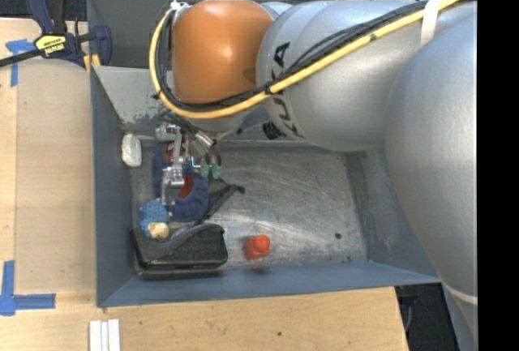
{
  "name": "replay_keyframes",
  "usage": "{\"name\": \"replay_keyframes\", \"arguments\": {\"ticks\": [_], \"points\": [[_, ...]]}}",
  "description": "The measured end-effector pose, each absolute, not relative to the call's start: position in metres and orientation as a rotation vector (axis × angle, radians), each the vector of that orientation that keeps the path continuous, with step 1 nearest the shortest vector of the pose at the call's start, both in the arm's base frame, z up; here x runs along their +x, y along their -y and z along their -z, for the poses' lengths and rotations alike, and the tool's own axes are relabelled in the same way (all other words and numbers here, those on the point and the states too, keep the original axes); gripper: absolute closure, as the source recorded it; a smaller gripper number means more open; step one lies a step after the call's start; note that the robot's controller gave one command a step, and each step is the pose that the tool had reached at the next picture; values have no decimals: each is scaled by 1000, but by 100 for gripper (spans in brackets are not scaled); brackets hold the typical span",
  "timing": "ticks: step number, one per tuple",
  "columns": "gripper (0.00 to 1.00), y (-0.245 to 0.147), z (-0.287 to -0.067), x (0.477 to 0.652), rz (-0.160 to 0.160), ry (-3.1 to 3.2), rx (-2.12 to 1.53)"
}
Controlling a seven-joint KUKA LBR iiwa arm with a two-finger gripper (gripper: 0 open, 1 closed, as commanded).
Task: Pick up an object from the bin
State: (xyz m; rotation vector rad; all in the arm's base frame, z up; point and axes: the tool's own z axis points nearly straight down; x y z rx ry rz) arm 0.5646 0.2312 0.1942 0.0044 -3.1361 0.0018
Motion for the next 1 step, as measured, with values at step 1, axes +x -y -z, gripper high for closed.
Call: {"name": "replay_keyframes", "arguments": {"ticks": [1], "points": [[0,-200,-90,617,9,3151,-22]]}}
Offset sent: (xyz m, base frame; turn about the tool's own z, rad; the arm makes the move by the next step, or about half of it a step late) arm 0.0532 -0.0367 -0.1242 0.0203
